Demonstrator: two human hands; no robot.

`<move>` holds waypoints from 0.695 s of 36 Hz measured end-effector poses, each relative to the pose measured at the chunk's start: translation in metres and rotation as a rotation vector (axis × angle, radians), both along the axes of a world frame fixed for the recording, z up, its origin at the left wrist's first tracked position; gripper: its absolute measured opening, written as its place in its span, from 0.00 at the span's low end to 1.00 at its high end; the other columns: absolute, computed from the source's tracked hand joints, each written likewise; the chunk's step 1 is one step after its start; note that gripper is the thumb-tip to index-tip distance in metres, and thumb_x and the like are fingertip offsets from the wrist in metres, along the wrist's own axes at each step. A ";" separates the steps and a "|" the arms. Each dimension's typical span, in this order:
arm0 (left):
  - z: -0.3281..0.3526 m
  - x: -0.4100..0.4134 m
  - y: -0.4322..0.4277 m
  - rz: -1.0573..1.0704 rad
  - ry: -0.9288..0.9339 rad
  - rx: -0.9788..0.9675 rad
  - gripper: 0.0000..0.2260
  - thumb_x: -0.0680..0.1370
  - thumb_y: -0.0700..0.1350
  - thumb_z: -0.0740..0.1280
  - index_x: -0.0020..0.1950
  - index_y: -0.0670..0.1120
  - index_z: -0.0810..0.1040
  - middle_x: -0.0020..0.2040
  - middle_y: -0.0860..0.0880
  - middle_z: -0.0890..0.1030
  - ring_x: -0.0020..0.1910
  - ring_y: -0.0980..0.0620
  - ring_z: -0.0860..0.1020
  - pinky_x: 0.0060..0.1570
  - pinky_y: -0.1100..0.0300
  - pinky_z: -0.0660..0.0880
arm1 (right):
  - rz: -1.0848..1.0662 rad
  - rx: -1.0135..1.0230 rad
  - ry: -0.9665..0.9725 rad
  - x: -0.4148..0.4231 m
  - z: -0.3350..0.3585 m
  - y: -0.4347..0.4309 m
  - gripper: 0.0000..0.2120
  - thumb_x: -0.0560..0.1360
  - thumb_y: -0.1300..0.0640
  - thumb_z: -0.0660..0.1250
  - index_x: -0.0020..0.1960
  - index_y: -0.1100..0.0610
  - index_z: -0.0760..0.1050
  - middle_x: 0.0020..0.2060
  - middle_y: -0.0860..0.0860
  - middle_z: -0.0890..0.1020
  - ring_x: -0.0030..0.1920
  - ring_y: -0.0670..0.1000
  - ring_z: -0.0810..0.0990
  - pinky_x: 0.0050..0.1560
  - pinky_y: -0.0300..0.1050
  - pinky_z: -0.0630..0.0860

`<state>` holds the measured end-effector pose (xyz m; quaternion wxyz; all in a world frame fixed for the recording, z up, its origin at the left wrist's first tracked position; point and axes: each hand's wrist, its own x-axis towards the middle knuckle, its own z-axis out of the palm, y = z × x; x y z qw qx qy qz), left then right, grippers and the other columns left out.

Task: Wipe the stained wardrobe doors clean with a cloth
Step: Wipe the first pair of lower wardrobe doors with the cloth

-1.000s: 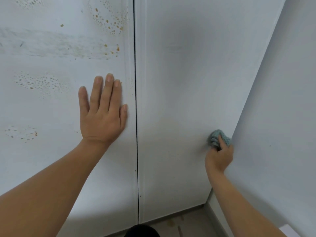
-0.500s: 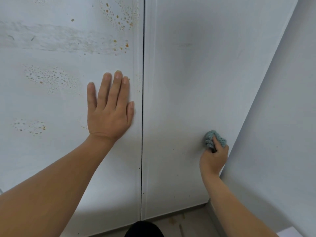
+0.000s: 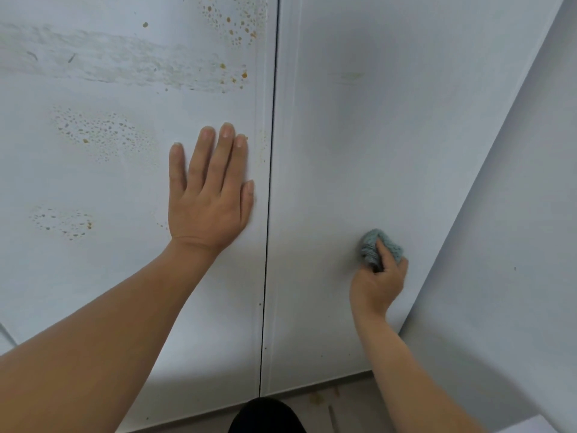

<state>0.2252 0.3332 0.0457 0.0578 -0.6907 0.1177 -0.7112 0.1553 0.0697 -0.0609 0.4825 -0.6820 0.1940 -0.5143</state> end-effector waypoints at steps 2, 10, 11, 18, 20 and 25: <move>0.000 0.000 0.000 0.004 0.000 -0.002 0.28 0.84 0.51 0.60 0.82 0.41 0.64 0.81 0.41 0.67 0.79 0.39 0.65 0.79 0.37 0.57 | -0.029 0.123 -0.012 0.004 0.006 0.004 0.25 0.73 0.76 0.62 0.66 0.59 0.79 0.58 0.53 0.72 0.58 0.48 0.74 0.60 0.26 0.68; 0.000 -0.001 -0.001 0.003 0.003 0.003 0.28 0.84 0.51 0.59 0.82 0.41 0.65 0.80 0.41 0.67 0.79 0.39 0.66 0.78 0.37 0.58 | 0.164 -0.377 0.004 -0.008 -0.031 0.050 0.23 0.68 0.72 0.63 0.61 0.61 0.82 0.58 0.60 0.75 0.57 0.63 0.78 0.61 0.52 0.78; 0.000 -0.001 -0.001 0.000 0.003 0.001 0.27 0.84 0.51 0.59 0.82 0.41 0.65 0.80 0.41 0.68 0.79 0.39 0.66 0.78 0.37 0.58 | 0.174 -0.396 -0.001 -0.009 -0.030 0.045 0.24 0.68 0.72 0.63 0.60 0.60 0.82 0.58 0.60 0.75 0.57 0.63 0.79 0.61 0.51 0.78; 0.000 -0.003 -0.001 -0.012 0.015 -0.003 0.27 0.84 0.51 0.59 0.82 0.41 0.66 0.80 0.41 0.68 0.78 0.39 0.67 0.76 0.36 0.62 | 0.098 -0.358 -0.086 0.003 -0.001 0.046 0.22 0.70 0.72 0.63 0.60 0.62 0.81 0.57 0.61 0.75 0.57 0.62 0.78 0.61 0.46 0.76; 0.001 -0.004 -0.001 -0.014 0.021 0.003 0.27 0.84 0.51 0.59 0.82 0.41 0.66 0.80 0.41 0.68 0.79 0.40 0.67 0.76 0.36 0.62 | 0.135 -0.565 -0.162 0.008 -0.002 0.053 0.18 0.73 0.71 0.64 0.60 0.63 0.82 0.57 0.61 0.75 0.57 0.62 0.76 0.61 0.51 0.76; 0.002 -0.004 0.000 -0.017 0.026 0.003 0.27 0.84 0.51 0.59 0.81 0.41 0.66 0.80 0.41 0.69 0.78 0.39 0.68 0.76 0.35 0.63 | 0.259 -1.077 -0.205 0.012 -0.038 0.048 0.10 0.78 0.65 0.68 0.57 0.62 0.83 0.56 0.59 0.76 0.56 0.62 0.76 0.57 0.55 0.77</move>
